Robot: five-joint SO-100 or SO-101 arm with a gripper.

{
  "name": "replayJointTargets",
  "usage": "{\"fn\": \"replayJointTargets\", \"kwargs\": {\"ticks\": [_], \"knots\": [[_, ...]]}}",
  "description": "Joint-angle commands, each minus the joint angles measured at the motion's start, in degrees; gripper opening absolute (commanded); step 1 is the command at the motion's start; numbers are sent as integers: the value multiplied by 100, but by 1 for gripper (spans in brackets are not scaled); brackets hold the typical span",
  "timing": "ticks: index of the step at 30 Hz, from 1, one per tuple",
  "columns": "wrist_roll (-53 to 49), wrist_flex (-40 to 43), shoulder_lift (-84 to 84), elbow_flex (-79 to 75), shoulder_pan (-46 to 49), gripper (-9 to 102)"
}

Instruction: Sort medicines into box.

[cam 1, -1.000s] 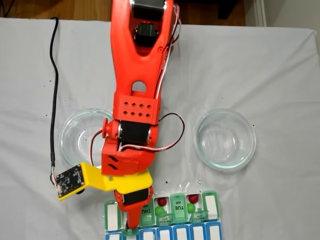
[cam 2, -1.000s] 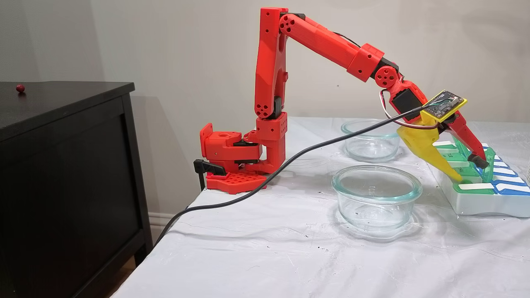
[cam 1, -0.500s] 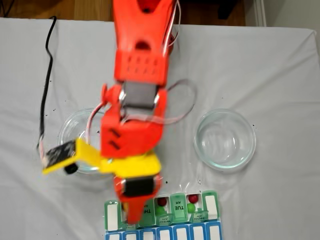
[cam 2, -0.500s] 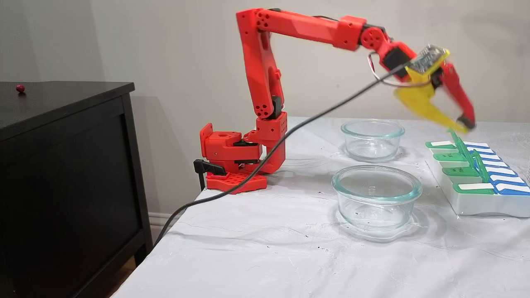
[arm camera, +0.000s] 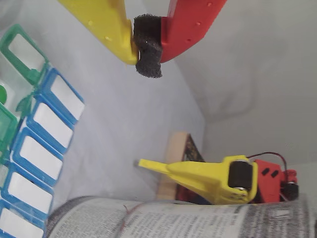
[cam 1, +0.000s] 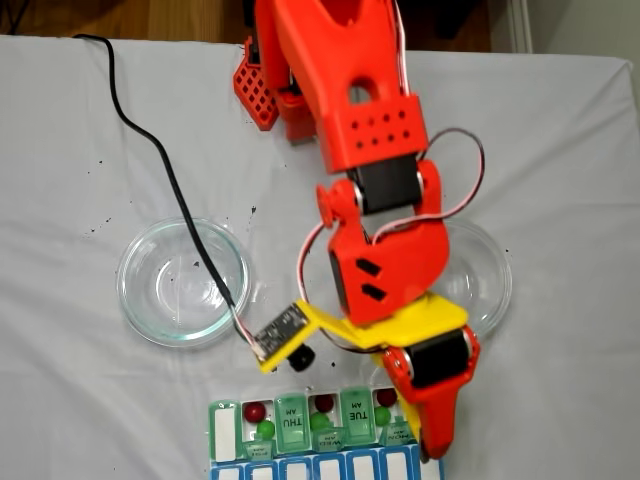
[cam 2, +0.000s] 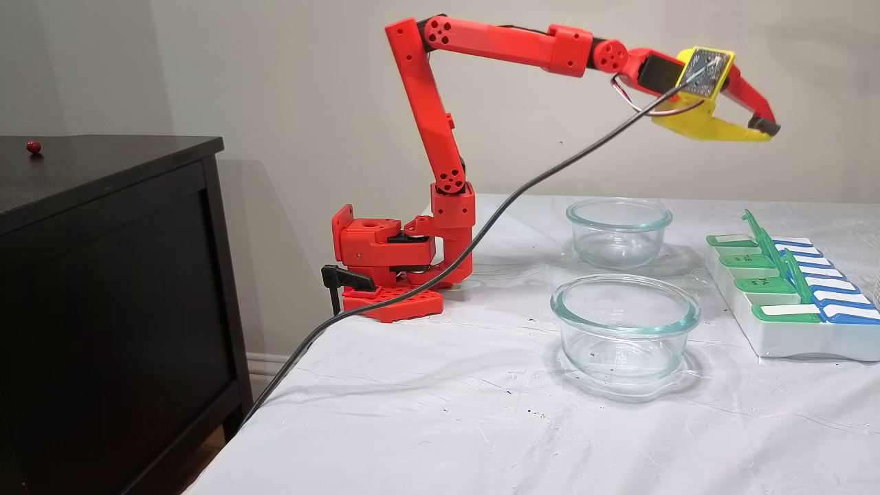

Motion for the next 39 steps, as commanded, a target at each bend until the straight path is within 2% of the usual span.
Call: {"fn": "replayJointTargets", "kwargs": {"ticks": [1,7,13,25,32,35,39], "knots": [[123,-149,-158,-220,-35,0],[334,-158,-475,-343,62,0],[404,308,-598,-439,-9,0],[527,167,-782,-510,114,0],[809,809,-1055,-835,272,0],[932,1336,-1292,-1195,343,0],[738,1863,-1529,-1257,185,0]]}}
